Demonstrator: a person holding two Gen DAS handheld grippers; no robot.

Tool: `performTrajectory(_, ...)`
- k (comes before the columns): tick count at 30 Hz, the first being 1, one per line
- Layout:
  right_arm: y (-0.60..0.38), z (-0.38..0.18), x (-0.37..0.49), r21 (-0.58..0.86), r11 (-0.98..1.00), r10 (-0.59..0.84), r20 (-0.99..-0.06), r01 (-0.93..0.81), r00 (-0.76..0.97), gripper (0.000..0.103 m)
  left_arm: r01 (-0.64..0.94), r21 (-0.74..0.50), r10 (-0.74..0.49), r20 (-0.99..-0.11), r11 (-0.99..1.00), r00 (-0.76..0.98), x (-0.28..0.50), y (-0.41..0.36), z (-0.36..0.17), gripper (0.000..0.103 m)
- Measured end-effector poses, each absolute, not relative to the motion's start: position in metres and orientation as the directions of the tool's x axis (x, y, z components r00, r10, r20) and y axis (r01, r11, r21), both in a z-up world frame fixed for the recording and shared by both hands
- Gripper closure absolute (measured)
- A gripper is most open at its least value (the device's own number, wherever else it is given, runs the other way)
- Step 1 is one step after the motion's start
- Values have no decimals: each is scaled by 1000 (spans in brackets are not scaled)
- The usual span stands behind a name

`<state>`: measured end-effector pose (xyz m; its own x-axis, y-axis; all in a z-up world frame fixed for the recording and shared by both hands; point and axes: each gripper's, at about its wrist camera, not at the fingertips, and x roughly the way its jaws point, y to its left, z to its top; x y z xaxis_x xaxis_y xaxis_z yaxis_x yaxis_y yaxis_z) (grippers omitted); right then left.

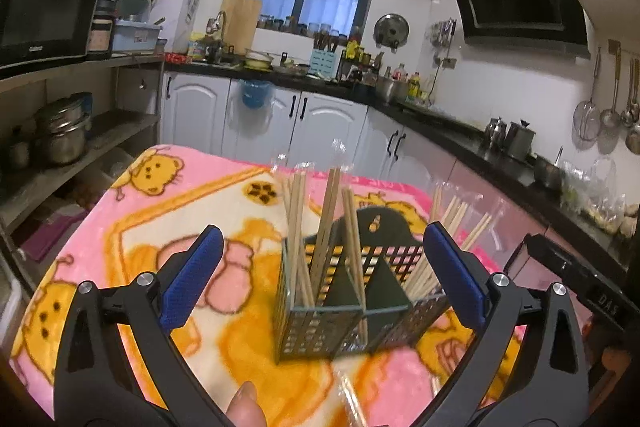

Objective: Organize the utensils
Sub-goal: 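Withdraw both open tools from the caddy toward the remaining chopsticks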

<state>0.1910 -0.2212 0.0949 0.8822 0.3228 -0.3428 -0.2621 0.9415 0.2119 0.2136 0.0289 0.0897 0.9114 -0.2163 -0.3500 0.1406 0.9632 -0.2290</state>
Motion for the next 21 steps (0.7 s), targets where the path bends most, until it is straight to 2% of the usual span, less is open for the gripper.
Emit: performTrajectory(21, -210, 67, 166, 184, 936, 350, -424, -299, 836, 50, 137, -194, -212, -441, 971, 872, 185, 24, 49, 11)
